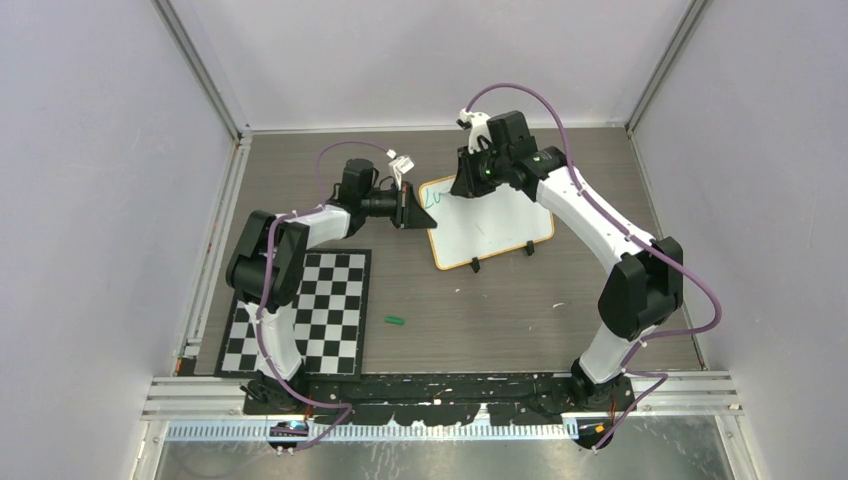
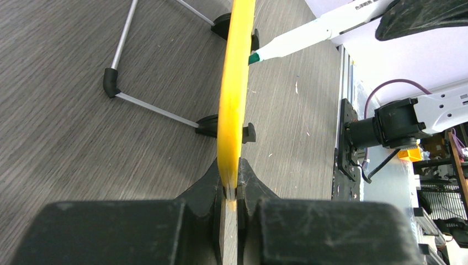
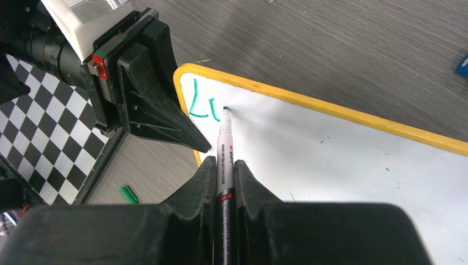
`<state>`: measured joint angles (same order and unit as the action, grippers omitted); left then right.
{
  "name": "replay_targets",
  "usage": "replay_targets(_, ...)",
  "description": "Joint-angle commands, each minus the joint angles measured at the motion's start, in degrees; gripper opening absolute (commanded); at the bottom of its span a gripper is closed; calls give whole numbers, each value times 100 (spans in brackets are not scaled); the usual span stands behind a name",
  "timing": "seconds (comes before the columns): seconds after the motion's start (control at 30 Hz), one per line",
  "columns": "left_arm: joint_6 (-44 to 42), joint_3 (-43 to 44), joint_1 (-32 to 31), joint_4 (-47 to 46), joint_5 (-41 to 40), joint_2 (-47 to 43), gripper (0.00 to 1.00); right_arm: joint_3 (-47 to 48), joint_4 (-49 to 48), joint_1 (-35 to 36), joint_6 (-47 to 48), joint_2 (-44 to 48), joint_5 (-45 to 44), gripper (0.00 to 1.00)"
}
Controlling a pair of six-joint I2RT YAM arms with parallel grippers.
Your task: Write a sentence on the whiteboard
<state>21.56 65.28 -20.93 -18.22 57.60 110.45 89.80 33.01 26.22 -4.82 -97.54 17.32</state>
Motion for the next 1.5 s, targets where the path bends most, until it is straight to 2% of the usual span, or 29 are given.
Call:
replay_targets(0.0, -82, -23, -43, 16, 128, -14, 0, 279, -274, 82, -28, -58, -177, 0)
replay_targets(0.47, -130, -54, -43, 37, 137, -25, 0, 354, -211, 227, -15, -130, -159, 0)
replay_targets(0.83, -127, -61, -43, 64, 121, -51, 0, 161, 81, 69, 2, 398, 254, 0)
replay_targets(1.47, -152, -73, -43, 82, 103, -66, 0, 216, -15, 38, 155, 83, -203, 0)
